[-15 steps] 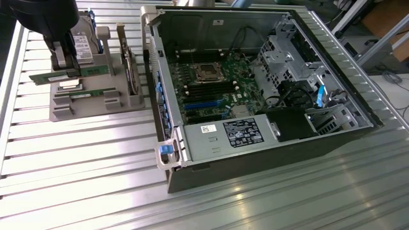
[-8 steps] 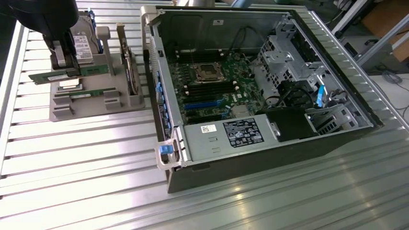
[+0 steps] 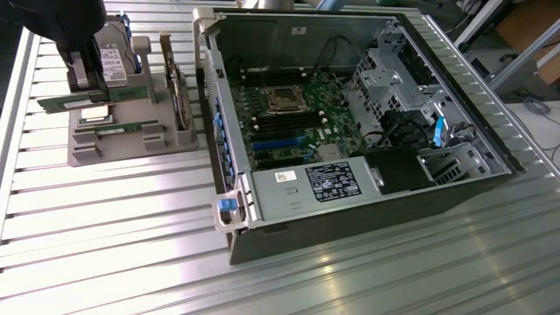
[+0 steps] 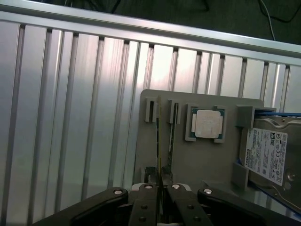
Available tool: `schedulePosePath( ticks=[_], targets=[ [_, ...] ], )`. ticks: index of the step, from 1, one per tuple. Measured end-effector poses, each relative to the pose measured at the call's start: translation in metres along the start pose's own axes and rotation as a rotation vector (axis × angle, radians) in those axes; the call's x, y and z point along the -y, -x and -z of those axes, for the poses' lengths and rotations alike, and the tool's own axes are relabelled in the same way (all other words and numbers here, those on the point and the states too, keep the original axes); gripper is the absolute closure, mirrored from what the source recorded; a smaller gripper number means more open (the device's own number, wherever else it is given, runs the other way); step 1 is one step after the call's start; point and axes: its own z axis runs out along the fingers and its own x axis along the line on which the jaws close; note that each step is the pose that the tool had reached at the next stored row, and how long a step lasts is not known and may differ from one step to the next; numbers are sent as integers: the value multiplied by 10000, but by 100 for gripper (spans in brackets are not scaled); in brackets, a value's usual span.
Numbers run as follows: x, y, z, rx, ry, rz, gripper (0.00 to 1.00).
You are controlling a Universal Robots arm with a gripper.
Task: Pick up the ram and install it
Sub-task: 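Pick up the ram and move it above insertion slot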
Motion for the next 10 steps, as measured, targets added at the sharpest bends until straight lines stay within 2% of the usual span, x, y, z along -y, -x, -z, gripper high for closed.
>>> schedulePosePath(
  ticks=[10],
  targets=[
    [-2,4,51,1,0,0,86]
  ],
)
